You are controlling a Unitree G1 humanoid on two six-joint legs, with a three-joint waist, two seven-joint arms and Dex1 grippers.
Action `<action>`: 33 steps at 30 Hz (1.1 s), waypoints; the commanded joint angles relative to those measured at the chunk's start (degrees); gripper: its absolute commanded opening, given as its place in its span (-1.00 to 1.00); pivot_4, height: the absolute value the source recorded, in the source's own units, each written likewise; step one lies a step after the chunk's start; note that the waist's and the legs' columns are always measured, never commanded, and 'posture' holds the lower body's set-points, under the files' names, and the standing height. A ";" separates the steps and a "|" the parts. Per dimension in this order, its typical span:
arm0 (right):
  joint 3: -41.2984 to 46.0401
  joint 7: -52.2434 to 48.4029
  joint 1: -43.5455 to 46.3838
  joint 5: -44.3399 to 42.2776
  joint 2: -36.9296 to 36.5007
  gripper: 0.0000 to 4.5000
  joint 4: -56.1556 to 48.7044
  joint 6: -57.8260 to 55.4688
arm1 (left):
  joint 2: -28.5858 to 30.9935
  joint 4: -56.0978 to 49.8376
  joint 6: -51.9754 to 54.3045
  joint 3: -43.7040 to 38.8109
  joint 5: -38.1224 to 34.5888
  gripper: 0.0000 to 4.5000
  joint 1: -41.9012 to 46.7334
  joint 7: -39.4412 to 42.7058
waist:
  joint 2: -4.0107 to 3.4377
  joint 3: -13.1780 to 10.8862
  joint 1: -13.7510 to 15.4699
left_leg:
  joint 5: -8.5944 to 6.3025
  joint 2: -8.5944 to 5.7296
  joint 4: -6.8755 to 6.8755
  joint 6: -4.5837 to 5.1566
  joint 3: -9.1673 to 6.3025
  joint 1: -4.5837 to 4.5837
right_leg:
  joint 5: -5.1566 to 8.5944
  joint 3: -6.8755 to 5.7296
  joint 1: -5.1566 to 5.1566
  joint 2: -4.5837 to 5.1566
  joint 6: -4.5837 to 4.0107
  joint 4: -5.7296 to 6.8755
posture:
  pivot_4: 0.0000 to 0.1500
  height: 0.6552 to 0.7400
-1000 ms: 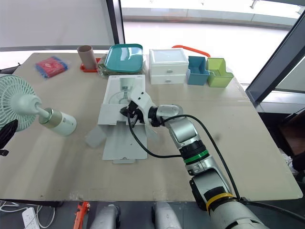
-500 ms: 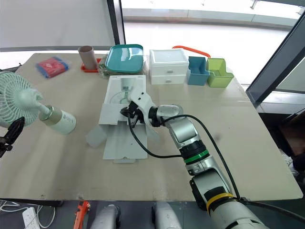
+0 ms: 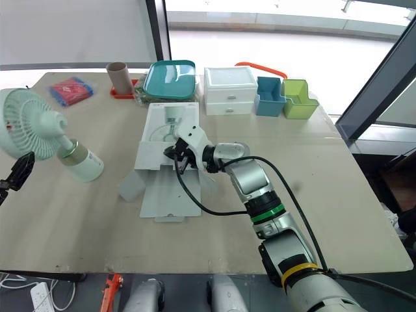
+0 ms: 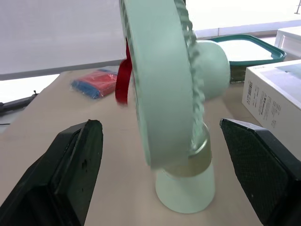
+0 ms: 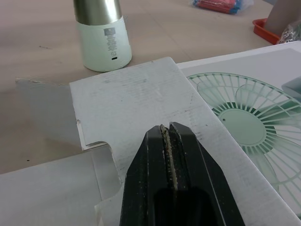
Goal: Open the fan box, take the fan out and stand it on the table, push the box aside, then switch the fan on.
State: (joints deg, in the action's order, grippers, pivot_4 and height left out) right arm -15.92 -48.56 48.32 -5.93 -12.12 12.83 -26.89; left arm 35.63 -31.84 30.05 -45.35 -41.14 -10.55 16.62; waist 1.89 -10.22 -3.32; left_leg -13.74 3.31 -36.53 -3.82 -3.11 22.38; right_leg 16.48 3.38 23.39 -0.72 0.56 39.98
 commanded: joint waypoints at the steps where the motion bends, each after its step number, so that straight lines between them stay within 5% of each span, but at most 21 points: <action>1: -0.04 -0.16 1.35 -0.03 0.25 -1.00 -0.31 0.66 | 1.20 -1.20 -0.70 -2.79 -0.03 0.97 0.55 -0.44 | 0.00 0.00 0.00 | 0.00 0.00 0.00 0.00 0.00 0.00 | 0.00 0.00 0.00 0.00 0.00 0.00 | 1.00 1.00; 10: 0.58 -0.45 1.66 -0.49 -0.35 -1.00 -1.50 0.10 | 0.47 -2.36 -3.46 -6.48 -6.57 0.97 5.37 -0.72 | 0.01 0.00 0.06 | 0.00 0.00 0.00 0.00 -0.01 0.01 | 0.00 -0.01 0.00 0.00 0.00 0.00 | 1.00 1.00; 18: 4.16 -0.09 0.86 -4.77 -2.06 -1.00 -10.19 -5.08 | 8.84 -8.57 -0.20 -1.44 -19.39 0.97 10.68 4.43 | 0.01 -0.04 0.21 | -0.01 -0.06 0.01 -0.09 -0.01 0.06 | 0.04 0.01 0.00 0.07 0.08 -0.03 | 1.00 1.00; 29: 8.22 0.25 -3.66 -13.50 -5.84 -1.00 -27.15 -13.68 | 7.40 -6.30 -4.35 7.65 -12.13 0.97 2.62 19.08 | -0.18 -0.16 0.23 | -0.02 -0.03 0.04 -0.10 -0.01 0.06 | 0.07 0.01 0.04 0.00 0.06 -0.04 | 1.00 1.00; 33: 8.60 -1.33 -7.10 -17.07 -8.76 -0.40 -33.65 -14.42 | 7.31 -2.32 -7.21 8.87 -7.81 1.00 0.36 23.85 | -0.19 -0.16 0.38 | -0.03 -0.09 0.06 -0.09 -0.01 0.08 | 0.15 0.03 0.05 0.04 0.12 -0.06 | 1.00 1.00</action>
State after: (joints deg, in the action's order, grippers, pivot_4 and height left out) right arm -8.57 -49.15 41.28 -20.59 -20.43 -16.20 -41.27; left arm 43.14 -34.94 25.09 -35.84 -50.38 -10.30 38.63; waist 1.70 -10.38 -2.93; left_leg -13.77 3.22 -36.46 -3.92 -3.13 22.45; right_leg 16.63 3.41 23.43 -0.68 0.67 39.92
